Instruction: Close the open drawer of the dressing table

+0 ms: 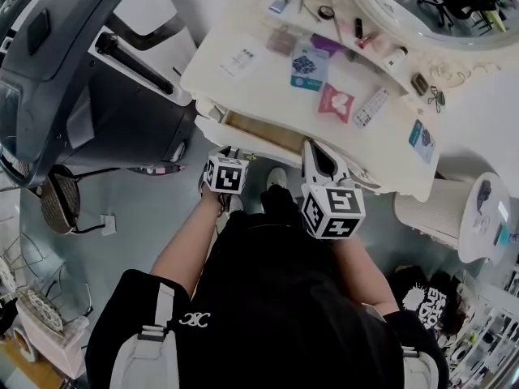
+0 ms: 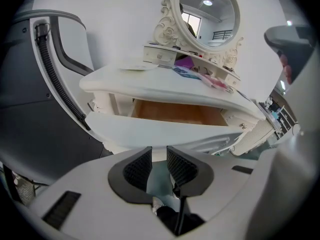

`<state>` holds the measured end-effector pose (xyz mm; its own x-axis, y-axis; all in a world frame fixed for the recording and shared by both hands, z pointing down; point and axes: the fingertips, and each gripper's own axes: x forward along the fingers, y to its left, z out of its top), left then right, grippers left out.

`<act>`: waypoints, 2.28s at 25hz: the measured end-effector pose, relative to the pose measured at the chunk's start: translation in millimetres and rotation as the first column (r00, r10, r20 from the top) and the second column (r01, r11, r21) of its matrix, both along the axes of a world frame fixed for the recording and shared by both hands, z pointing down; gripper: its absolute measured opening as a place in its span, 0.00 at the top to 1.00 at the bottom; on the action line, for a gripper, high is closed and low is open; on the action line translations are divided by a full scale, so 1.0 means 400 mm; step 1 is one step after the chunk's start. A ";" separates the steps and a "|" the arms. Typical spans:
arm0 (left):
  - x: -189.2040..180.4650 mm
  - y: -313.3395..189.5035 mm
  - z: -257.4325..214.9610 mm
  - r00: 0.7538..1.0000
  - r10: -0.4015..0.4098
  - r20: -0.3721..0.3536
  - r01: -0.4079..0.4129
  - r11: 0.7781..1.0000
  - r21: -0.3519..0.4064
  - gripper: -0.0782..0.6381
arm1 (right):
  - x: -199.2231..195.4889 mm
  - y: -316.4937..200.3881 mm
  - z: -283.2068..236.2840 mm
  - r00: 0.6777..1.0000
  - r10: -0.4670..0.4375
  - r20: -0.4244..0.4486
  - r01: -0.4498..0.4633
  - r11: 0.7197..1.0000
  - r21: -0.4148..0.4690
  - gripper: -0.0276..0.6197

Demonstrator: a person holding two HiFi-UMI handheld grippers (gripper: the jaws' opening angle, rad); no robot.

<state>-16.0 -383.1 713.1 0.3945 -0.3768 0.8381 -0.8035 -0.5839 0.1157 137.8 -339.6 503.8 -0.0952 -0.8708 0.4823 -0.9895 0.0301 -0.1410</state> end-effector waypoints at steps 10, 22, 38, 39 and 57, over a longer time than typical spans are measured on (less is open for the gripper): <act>0.096 -0.127 -0.004 0.999 0.047 0.007 -0.048 0.988 0.144 0.76 | 0.105 0.011 0.003 0.996 0.085 0.006 -0.085 0.996 -0.008 0.94; 0.149 -0.210 -0.004 0.994 -0.017 -0.109 0.048 0.955 0.293 0.77 | 0.157 0.030 0.009 0.992 0.122 -0.029 -0.122 0.992 -0.028 0.94; 0.084 -0.160 -0.221 0.968 -0.006 -0.251 0.099 0.928 0.360 0.88 | 0.052 -0.030 -0.019 0.998 0.052 0.032 -0.053 0.998 0.037 0.94; 0.084 -0.157 -0.254 0.967 0.006 -0.255 0.093 0.922 0.375 0.88 | 0.043 -0.035 -0.025 0.998 0.051 0.047 -0.053 0.998 0.046 0.94; 0.168 -0.093 -0.722 0.918 0.197 -0.345 0.007 0.861 0.509 0.88 | 0.021 -0.116 -0.185 0.997 0.079 0.027 -0.083 0.958 0.274 0.94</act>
<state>51.3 -420.3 424.1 0.6923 -0.6402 0.3329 -0.6955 -0.7150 0.0713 146.0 -385.9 429.8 -0.0244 -0.9747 0.2224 -0.9881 -0.0104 -0.1537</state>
